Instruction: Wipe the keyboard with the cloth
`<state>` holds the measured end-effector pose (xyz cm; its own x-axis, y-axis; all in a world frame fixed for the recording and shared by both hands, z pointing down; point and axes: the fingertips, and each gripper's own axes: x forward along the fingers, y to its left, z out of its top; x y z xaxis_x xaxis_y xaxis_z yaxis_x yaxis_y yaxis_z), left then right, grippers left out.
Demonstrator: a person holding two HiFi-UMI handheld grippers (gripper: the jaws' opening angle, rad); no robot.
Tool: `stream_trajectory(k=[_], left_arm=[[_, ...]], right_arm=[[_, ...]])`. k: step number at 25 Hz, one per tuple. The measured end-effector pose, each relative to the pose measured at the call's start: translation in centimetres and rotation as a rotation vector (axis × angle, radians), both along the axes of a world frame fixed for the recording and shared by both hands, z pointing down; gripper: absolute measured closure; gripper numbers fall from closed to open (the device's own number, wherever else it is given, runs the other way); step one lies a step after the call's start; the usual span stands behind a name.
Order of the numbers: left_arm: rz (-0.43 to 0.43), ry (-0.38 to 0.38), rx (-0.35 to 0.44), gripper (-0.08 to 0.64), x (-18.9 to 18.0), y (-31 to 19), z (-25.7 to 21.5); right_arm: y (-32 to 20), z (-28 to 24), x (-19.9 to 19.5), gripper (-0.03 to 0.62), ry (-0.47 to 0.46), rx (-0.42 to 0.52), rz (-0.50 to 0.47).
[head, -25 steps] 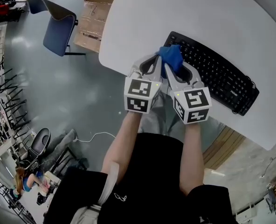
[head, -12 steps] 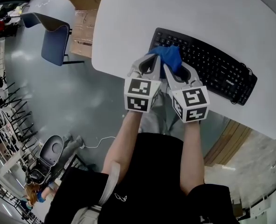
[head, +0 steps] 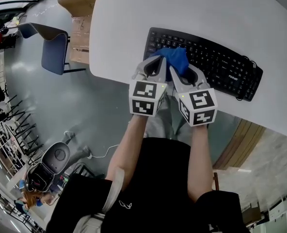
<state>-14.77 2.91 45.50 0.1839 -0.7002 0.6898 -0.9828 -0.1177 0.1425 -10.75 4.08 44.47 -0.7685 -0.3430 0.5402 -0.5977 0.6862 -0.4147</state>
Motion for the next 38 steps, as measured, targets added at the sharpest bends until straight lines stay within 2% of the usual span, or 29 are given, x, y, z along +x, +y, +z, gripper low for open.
stream_trajectory(k=[17,38], left_arm=[[0.085,0.001,0.0,0.564,5.3,-1.0,0.2],[0.258,-0.008,-0.026,0.563,12.9,-1.6,0.6]], right_arm=[[-0.5,0.5,5.2,0.499,0.004,-0.014,0.081],[-1.2,0.3,12.6,0.499,0.016,-0.027,0.206]])
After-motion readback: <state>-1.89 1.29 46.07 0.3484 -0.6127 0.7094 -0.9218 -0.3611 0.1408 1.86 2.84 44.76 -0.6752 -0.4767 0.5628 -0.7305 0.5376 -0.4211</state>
